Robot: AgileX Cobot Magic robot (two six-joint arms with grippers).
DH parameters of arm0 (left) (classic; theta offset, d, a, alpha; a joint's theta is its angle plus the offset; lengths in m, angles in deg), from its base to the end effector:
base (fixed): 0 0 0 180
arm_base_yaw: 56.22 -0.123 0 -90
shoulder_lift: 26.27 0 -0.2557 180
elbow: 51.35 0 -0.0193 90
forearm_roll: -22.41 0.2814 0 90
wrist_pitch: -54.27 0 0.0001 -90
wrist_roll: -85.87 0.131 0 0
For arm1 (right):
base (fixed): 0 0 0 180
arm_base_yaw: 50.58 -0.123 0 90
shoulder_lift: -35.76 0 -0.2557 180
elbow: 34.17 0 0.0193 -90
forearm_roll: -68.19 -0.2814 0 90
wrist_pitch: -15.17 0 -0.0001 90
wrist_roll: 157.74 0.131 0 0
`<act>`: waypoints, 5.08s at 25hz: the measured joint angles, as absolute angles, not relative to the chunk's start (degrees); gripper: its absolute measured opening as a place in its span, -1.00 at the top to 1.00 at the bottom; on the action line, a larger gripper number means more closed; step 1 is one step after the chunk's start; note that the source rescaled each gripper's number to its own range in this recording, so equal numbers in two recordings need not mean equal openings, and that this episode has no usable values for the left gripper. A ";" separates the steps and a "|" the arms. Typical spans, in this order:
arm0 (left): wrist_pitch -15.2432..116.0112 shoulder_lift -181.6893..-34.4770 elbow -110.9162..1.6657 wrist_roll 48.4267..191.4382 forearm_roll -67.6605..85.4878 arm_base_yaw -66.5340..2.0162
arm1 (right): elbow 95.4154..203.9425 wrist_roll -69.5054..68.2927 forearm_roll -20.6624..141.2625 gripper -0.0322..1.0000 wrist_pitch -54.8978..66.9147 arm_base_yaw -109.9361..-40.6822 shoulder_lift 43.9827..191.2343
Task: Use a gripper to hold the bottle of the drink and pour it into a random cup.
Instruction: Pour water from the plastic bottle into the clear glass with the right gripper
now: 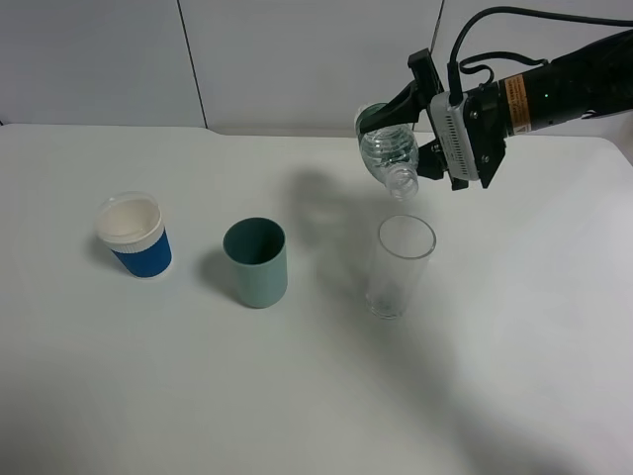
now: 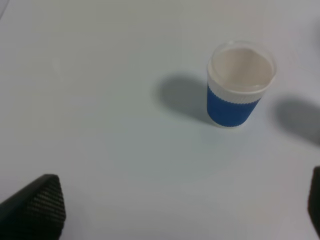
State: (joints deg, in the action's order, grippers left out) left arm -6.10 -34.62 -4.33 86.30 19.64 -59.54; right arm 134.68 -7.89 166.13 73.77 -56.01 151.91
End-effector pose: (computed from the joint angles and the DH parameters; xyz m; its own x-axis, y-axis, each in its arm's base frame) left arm 0.0856 -0.0005 0.2791 -0.4327 -0.0415 -0.9006 -0.0272 0.9991 -0.0330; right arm 0.3810 0.1474 0.1437 0.9578 -0.2875 -0.0021 -0.1195 -0.3917 -0.9123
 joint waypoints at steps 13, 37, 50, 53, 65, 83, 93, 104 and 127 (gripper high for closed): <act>-6.10 -34.62 -4.33 86.30 19.64 -59.54 | 134.68 -9.32 166.13 0.93 73.35 -56.57 151.91; -6.10 -34.62 -4.33 86.30 19.64 -59.54 | 134.68 -17.29 166.13 0.93 72.65 -58.36 151.91; -6.10 -34.62 -4.33 86.30 19.64 -59.54 | 134.68 -18.77 166.13 0.93 72.77 -58.36 151.91; -6.10 -34.62 -4.33 86.30 19.64 -59.54 | 134.68 -18.77 166.13 0.93 72.83 -58.36 151.91; -6.10 -34.62 -4.33 86.30 19.64 -59.54 | 134.68 -19.68 166.13 0.93 73.00 -58.36 151.74; -6.10 -34.62 -4.33 86.30 19.64 -59.54 | 134.68 -19.91 166.13 0.93 73.02 -58.36 150.44; -6.10 -34.62 -4.33 86.30 19.64 -59.54 | 134.68 -20.33 166.13 0.93 73.02 -58.36 150.08; -6.10 -34.62 -4.33 86.30 19.69 -59.54 | 134.68 -21.88 166.13 0.93 73.02 -58.36 149.81; -6.10 -34.62 -4.33 86.30 19.69 -59.54 | 134.68 -24.05 166.13 0.93 73.13 -58.36 149.81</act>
